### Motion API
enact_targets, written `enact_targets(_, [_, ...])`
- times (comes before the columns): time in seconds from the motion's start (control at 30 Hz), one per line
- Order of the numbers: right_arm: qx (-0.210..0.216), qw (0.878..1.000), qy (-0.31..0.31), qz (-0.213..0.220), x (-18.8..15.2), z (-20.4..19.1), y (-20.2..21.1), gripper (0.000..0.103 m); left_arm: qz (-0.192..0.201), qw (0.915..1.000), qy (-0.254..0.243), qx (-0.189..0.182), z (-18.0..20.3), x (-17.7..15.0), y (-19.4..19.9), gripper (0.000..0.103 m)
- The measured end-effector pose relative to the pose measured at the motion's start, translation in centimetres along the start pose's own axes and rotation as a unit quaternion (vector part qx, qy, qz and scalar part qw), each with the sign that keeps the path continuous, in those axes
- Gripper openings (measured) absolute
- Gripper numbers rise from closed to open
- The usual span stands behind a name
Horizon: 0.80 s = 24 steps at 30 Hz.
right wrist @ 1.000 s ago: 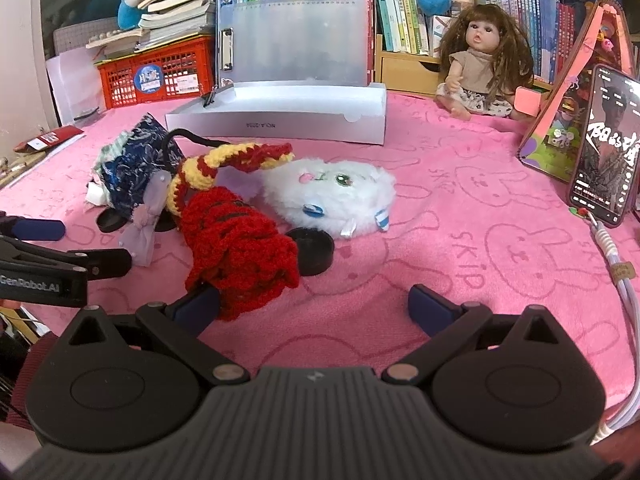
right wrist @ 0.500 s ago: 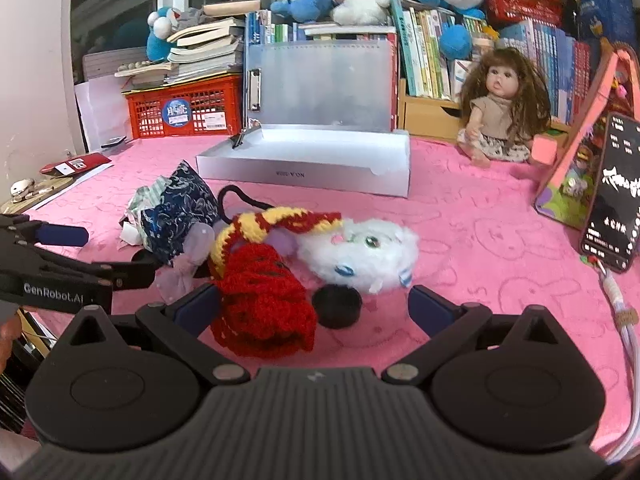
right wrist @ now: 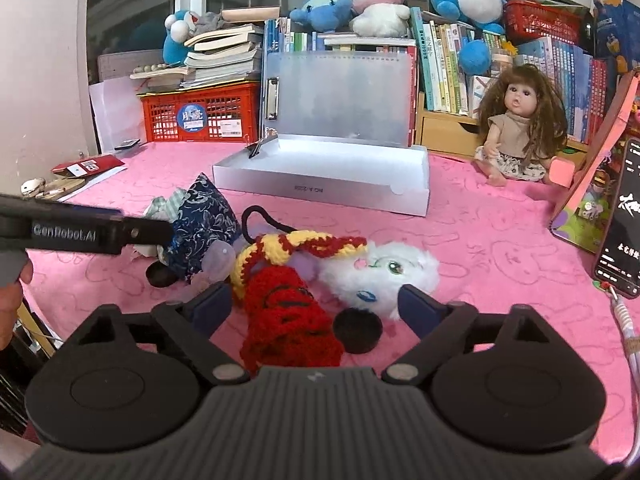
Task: Organize objects
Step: 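Grasp the dark blue patterned cloth with the left tool while the right tool grasps the red knitted toy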
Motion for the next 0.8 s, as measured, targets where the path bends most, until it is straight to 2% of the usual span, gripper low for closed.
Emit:
enact_targets(0.17, [0.010, 1.000, 0.006, -0.007, -0.1, -0.5, -0.4, 0.082, 0.000, 0.9998, 0.014, -0.014, 0.6, 1.3, -1.0, 0.051])
enact_targets(0.3, [0.012, 1.000, 0.010, -0.010, -0.2, -0.8, -0.6, 0.061, -0.006, 0.9997, 0.018, -0.019, 0.9, 2.0, -2.3, 0.051])
enact_targets(0.33, [0.012, 1.000, 0.011, -0.012, -0.2, -0.8, -0.7, 0.060, -0.008, 0.9997, 0.015, -0.016, 1.0, 2.0, -2.6, 0.050])
enact_targets(0.6, [0.023, 0.999, 0.020, -0.026, -0.7, -1.5, -1.9, 0.058, -0.035, 0.9991, 0.024, -0.006, 1.1, 1.3, -5.5, 0.034])
enact_targets(0.67, [0.027, 0.999, 0.020, -0.030, -0.9, -1.6, -2.3, 0.056, -0.033, 0.9990, 0.028, -0.005, 1.0, 1.2, -5.7, 0.025])
enact_targets(0.8, [0.027, 0.999, 0.027, -0.029, -0.7, -1.8, -2.4, 0.048, -0.016, 0.9996, 0.025, -0.002, 1.3, 1.6, -5.2, 0.022])
Point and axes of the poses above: each gripper's, at about its wrist camera, not at the fingertips, and y roughly against the way its jaws point, z to its right, x to its top, the point moved 5 cm from there along -y, roughly the way its jaws point, and after that the axes turned 8 degrees about y, right-handed, at the moved point
